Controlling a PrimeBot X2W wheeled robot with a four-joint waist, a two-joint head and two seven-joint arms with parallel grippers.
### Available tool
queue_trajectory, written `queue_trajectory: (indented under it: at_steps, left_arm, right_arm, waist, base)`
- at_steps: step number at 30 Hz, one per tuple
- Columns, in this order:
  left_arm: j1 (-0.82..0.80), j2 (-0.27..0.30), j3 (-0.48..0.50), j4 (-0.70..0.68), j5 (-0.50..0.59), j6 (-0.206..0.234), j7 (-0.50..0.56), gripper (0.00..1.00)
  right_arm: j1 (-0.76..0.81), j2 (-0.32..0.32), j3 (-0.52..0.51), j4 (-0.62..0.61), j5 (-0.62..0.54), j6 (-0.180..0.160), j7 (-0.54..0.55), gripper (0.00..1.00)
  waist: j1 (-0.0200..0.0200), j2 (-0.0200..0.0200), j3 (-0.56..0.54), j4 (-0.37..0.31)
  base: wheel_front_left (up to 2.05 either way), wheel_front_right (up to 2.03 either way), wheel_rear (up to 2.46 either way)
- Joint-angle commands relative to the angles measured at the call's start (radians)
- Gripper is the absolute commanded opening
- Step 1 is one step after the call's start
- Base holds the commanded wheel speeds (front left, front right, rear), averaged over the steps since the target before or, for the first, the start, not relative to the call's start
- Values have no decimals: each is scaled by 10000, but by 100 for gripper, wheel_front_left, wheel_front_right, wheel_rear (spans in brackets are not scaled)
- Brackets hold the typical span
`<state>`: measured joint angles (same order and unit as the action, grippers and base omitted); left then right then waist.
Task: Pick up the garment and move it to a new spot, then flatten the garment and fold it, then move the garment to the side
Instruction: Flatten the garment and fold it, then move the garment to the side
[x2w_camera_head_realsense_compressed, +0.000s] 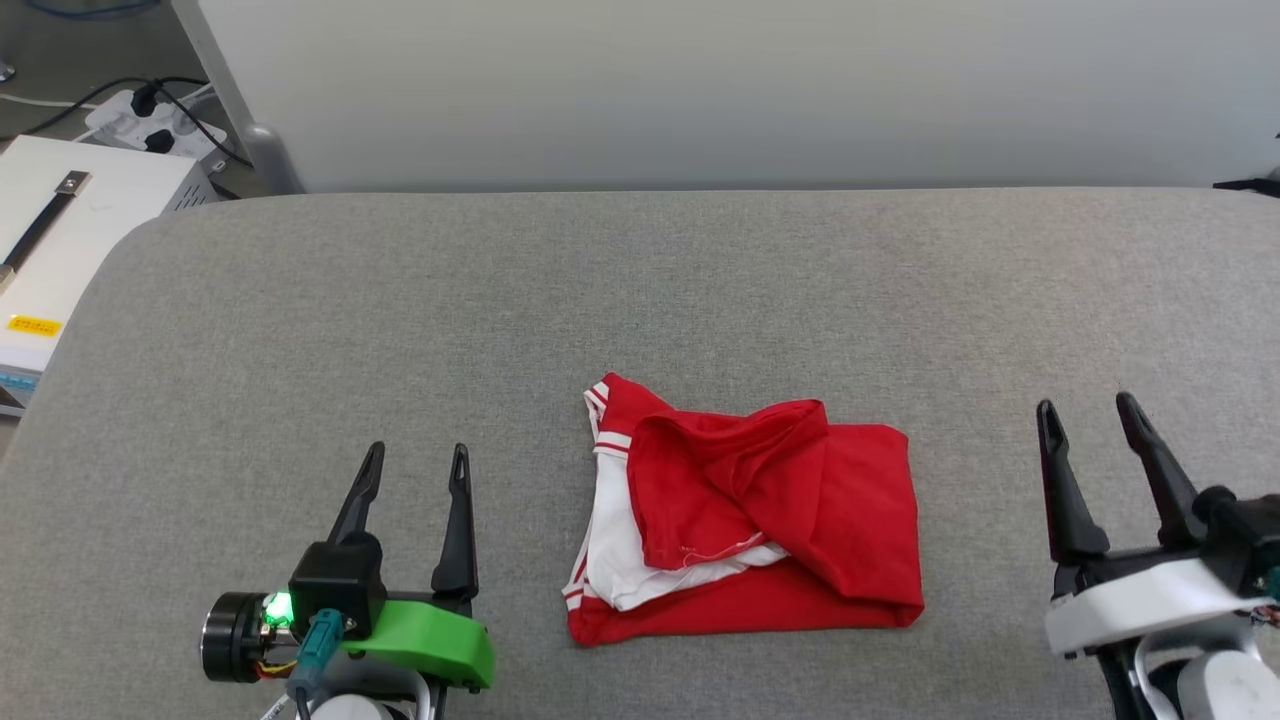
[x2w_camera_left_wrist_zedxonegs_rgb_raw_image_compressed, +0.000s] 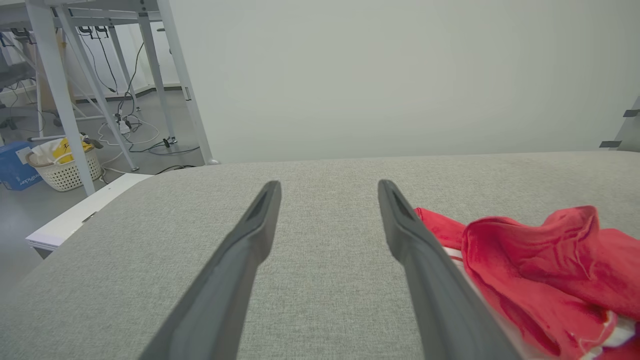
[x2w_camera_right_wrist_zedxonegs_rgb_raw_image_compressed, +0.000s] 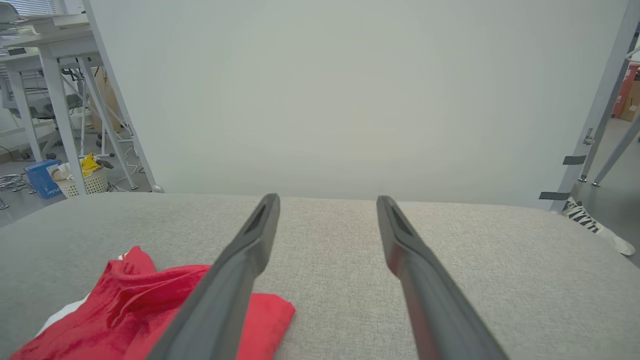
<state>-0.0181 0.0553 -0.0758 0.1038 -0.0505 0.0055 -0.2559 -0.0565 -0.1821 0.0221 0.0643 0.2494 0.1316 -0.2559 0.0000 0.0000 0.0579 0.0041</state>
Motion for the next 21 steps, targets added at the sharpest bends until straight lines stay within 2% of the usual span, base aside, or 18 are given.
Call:
queue_trajectory:
  at_steps: [1, 10, 21]
  left_arm:
    - [186, -43, 12, -74, 69, -40, -59, 100]
    - [445, -44, 122, -127, 112, -16, -59, 100]
    - [541, -45, 170, -95, 128, -29, -59, 100]
  right_arm:
    - [294, 137, -102, -108, -149, -9, -57, 100]
    - [1200, 683, -258, -466, -498, -9, -58, 100]
    - [1185, 628, -97, -432, -677, -9, -58, 100]
  waist:
    - [0, 0, -54, 12]
    - [0, 0, -116, 100]
    - [0, 0, -150, 208]
  base:
    - [0, 0, 0]
    - [0, 0, 0]
    - [0, 0, 0]
